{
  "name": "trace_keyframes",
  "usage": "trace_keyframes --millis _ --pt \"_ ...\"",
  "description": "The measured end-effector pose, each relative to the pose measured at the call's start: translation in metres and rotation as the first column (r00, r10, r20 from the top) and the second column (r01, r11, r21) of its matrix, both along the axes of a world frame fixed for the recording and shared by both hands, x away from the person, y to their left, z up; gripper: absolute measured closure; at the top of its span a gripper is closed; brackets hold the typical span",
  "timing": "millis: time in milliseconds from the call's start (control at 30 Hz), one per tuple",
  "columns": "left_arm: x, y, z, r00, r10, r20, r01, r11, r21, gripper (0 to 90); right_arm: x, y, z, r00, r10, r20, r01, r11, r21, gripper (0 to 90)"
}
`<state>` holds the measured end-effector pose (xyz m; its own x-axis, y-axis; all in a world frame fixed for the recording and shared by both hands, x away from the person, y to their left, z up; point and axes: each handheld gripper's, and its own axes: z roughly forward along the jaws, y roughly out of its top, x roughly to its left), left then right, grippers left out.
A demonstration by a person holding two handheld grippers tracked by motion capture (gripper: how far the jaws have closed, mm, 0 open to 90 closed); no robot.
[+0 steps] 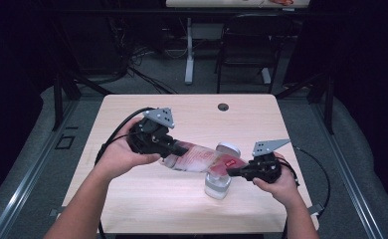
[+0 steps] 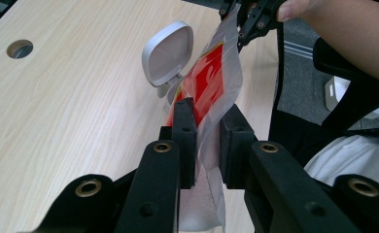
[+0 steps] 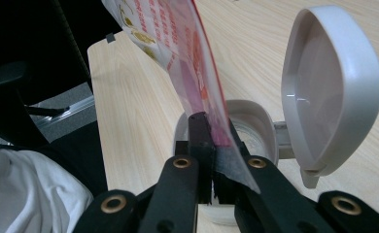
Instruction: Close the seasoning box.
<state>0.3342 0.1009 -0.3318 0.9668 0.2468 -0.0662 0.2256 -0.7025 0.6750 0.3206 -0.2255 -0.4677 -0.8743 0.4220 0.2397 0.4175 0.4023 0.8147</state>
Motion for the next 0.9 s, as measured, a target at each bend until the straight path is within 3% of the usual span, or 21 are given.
trace_keyframes --millis 900 --pt "0.0007 -0.0036 0.0010 1.0000 -0.003 0.003 0.003 1.0000 -0.005 79.4 0.0011 -0.0020 -0.0019 1.0000 0.000 -0.007 0.000 1.000 0.003 88.8"
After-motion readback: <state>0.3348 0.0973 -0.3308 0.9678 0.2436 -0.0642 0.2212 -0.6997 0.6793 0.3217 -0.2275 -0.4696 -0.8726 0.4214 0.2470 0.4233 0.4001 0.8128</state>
